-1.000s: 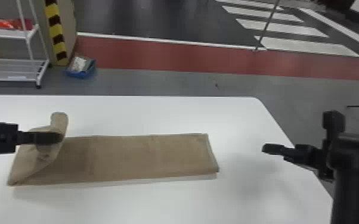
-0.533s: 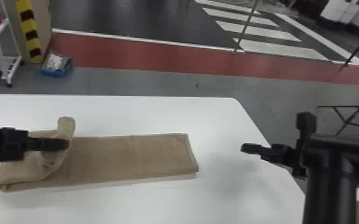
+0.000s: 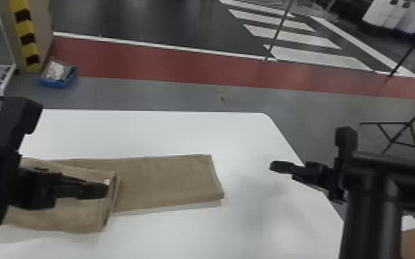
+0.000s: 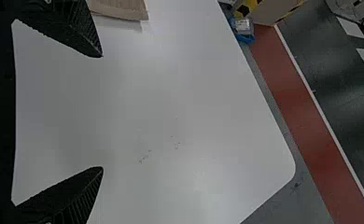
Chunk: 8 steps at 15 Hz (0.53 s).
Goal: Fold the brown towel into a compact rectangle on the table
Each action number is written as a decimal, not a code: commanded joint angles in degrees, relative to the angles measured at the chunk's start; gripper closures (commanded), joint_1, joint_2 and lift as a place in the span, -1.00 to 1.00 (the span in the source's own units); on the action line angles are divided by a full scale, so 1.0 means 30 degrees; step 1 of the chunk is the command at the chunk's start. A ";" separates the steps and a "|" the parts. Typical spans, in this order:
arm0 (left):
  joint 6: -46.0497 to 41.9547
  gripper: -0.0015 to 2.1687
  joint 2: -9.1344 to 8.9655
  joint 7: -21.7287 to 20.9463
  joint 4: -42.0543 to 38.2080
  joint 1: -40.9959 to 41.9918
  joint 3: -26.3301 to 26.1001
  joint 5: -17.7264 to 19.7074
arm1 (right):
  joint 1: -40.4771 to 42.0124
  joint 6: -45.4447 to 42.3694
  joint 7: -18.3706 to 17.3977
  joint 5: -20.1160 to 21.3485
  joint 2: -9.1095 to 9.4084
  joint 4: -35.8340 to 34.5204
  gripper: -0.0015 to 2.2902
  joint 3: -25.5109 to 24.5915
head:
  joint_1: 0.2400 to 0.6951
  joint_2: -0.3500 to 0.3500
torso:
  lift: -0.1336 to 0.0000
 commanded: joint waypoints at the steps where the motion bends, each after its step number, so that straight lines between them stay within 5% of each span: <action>1: 0.0022 -0.93 0.0074 0.0013 -0.0145 0.0186 0.0316 0.0048 | -0.0124 0.1032 -0.0060 -0.0530 0.0668 -0.1132 -1.00 0.0553 | 1.00 -1.00 | -0.91; 5: -0.0996 -0.94 0.0982 -0.0514 -0.0028 0.1329 0.3509 0.0136 | -0.0124 0.2204 -0.0265 -0.0940 0.2766 -0.2978 -0.99 0.3102 | 1.00 -0.90 | -0.91; 8: -0.2695 -0.94 0.2066 -0.0865 0.0675 0.2442 0.6322 0.1044 | -0.0095 0.2380 -0.0705 -0.0677 0.2766 -0.3300 -0.99 0.5563 | 1.00 -0.43 | -0.91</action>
